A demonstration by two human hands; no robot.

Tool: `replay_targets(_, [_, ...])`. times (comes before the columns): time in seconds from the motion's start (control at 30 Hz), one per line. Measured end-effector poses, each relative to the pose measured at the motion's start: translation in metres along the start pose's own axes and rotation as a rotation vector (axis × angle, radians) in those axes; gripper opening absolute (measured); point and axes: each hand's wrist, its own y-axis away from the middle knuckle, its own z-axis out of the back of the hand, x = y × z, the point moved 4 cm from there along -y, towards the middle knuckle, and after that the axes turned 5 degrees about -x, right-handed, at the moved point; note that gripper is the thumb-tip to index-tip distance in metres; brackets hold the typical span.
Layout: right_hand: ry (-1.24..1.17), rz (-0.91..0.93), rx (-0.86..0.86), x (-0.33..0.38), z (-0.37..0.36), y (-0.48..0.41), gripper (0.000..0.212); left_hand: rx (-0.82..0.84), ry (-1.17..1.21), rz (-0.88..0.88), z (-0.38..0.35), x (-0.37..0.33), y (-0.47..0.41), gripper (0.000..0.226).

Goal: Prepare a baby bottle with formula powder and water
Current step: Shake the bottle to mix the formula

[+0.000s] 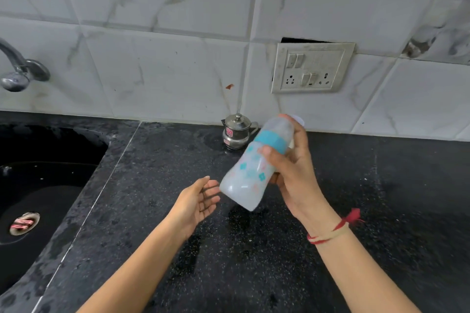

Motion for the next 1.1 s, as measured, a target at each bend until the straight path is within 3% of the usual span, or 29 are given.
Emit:
replay_targets(0.07, [-0.1, 0.027, -0.176, -0.001, 0.016, -0.008, 0.054, -0.001, 0.0, -0.001, 0.002, 0.001, -0.001, 0.025])
replay_targets(0.13, [-0.007, 0.049, -0.267, -0.005, 0.033, -0.019, 0.057, 0.011, -0.009, 0.004, 0.004, 0.003, -0.002, 0.026])
replay_targets(0.27, [0.354, 0.051, -0.24, -0.021, 0.06, -0.039, 0.072, 0.0, -0.016, 0.006, 0.008, 0.005, -0.003, 0.026])
replay_targets(0.43, [0.588, 0.092, -0.3, -0.024, 0.079, -0.064, 0.076, -0.004, -0.02, 0.008, 0.007, 0.006, -0.007, 0.027])
replay_targets(0.67, [0.728, 0.104, -0.293, -0.048, 0.084, -0.092, 0.079, -0.007, -0.044, -0.006, 0.001, 0.008, -0.011, 0.027])
replay_targets(0.9, [0.874, 0.1, -0.16, -0.072, 0.082, -0.117, 0.08, -0.002, -0.086, -0.074, 0.005, 0.01, -0.015, 0.026])
replay_targets(1.1, [0.776, 0.059, -0.211, -0.077, 0.087, -0.131, 0.079, -0.025, -0.071, -0.06, 0.016, 0.015, -0.02, 0.026])
